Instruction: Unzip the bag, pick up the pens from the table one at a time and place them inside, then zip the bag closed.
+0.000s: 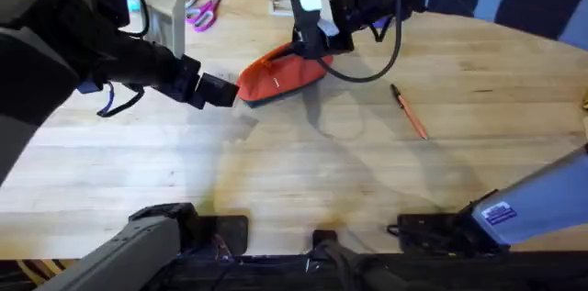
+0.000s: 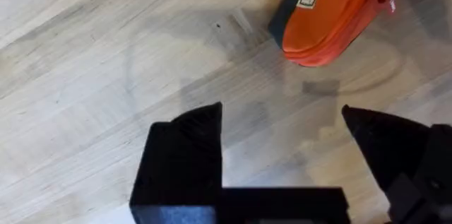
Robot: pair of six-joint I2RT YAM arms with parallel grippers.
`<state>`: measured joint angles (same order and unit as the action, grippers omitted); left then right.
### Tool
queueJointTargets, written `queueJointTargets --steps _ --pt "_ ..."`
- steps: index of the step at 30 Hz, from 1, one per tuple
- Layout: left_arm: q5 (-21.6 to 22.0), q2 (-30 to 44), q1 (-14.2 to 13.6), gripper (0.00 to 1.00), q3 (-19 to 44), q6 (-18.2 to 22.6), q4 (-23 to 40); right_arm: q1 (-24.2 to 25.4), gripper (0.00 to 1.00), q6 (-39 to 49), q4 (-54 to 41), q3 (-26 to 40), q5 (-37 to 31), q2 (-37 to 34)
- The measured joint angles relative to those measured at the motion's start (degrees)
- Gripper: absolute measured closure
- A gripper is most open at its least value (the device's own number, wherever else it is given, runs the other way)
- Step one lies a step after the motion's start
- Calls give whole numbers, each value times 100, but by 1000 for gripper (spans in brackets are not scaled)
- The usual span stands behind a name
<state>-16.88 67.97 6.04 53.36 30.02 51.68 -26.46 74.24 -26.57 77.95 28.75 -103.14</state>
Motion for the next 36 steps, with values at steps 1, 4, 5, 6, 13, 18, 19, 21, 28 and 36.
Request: queueJointTargets --steps 1,4,5,6,13,18,19,21,28,36 --pt "0 -1 0 6 0 0 0 0 968 2 86 0 94 -47" --pt "0 -1 0 7 0 0 0 0 968 18 229 0 313 -219" --pt "0 -1 0 7 0 0 0 0 968 23 238 0 365 -284" --pt "0 -1 0 7 0 0 0 -2 968 34 246 0 400 -345" --pt "0 -1 0 7 0 0 0 -8 968 41 265 0 508 -579" --pt "0 -1 0 7 0 0 0 -22 969 41 283 0 523 -690" --pt "0 -1 0 7 0 0 0 -29 969 41 285 0 525 -722" --pt "0 -1 0 7 0 0 0 -44 969 41 285 0 523 -779" --pt "0 -1 0 7 0 0 0 -118 371 41 80 2 505 -810" --pt "0 -1 0 7 0 0 0 -155 6 78 90 2 409 -810"
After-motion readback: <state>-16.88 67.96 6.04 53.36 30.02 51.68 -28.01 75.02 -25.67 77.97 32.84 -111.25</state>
